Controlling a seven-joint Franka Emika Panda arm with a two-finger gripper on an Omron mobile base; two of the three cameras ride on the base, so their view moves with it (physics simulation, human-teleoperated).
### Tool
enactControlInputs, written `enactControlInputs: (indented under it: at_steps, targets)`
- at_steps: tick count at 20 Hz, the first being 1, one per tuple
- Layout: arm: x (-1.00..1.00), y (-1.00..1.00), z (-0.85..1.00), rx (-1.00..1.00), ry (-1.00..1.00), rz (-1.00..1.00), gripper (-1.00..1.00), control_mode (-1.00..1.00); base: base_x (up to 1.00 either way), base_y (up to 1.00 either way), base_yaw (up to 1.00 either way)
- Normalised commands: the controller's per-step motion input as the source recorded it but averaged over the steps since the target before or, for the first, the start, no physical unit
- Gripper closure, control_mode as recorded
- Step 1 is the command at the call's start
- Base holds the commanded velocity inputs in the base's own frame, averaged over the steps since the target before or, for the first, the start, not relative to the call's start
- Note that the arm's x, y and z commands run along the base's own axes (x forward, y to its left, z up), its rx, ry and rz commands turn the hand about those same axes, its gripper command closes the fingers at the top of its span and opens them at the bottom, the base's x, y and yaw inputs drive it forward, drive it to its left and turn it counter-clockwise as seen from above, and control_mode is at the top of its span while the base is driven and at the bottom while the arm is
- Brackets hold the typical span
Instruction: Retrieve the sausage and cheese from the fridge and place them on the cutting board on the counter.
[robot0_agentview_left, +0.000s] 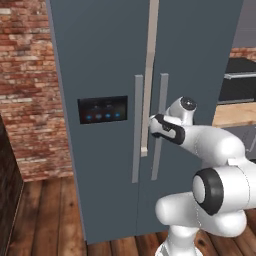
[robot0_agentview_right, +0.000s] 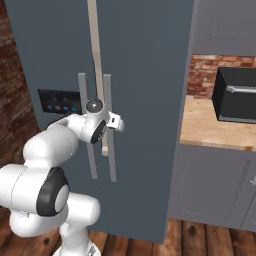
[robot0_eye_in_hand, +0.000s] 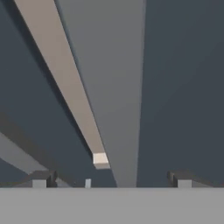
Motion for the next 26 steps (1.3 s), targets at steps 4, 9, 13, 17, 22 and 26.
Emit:
enactControlInputs:
  at_steps: [4, 9, 13, 17, 22, 26]
  targets:
    - [0.20, -0.02, -0.10, -0.02, 0.00, 0.00, -1.00, -1.00, 0.00, 0.00, 0.00]
    - [0.26, 0.00, -0.04, -0.01, 0.00, 0.00, -1.00, -1.00, 0.00, 0.00, 0.00]
    - [0.32, 0.00, -0.01, 0.00, 0.00, 0.00, -1.00, -1.00, 0.00, 0.00, 0.00]
    - [0.34, 0.00, -0.01, 0.00, 0.00, 0.00, -1.00, -1.00, 0.00, 0.00, 0.00]
    - [0.31, -0.08, -0.04, -0.01, 0.00, 0.00, -1.00, -1.00, 0.00, 0.00, 0.00]
    - [0.32, -0.09, -0.05, -0.01, 0.00, 0.00, -1.00, -1.00, 0.00, 0.00, 0.00]
